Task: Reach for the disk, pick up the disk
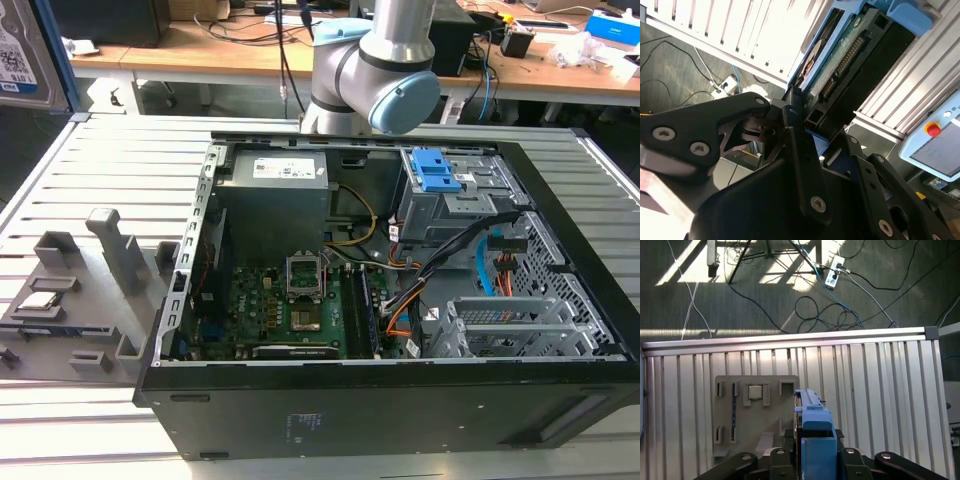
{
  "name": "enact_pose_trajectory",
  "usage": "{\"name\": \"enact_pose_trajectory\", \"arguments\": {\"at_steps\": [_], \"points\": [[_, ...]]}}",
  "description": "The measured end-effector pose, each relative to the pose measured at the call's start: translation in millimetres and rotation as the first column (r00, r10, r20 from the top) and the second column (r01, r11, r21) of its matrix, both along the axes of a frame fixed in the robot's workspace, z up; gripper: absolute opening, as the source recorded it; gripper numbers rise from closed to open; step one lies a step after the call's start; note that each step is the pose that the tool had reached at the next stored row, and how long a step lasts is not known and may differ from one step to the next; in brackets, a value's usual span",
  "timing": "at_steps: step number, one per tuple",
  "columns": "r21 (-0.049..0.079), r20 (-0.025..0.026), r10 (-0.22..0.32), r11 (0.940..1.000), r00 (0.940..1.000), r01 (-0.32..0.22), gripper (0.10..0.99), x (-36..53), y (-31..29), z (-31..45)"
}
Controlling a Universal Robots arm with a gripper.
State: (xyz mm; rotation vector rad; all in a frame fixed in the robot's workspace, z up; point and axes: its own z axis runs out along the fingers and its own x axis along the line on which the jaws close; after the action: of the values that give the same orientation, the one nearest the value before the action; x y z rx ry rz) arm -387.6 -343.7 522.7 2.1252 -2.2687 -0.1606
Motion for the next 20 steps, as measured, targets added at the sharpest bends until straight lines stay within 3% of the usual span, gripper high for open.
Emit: {"name": "enact_pose_trajectory", "arguments": {"at_steps": [8, 20], "points": [[0.000, -0.0006, 0.000, 1.0000, 1.0000, 0.000, 0.365, 0.2, 0.0, -21.4], [0.000, -0.0014, 0.000, 1.0000, 1.0000, 0.000, 0.365, 0.5, 0.0, -46.2]]}}
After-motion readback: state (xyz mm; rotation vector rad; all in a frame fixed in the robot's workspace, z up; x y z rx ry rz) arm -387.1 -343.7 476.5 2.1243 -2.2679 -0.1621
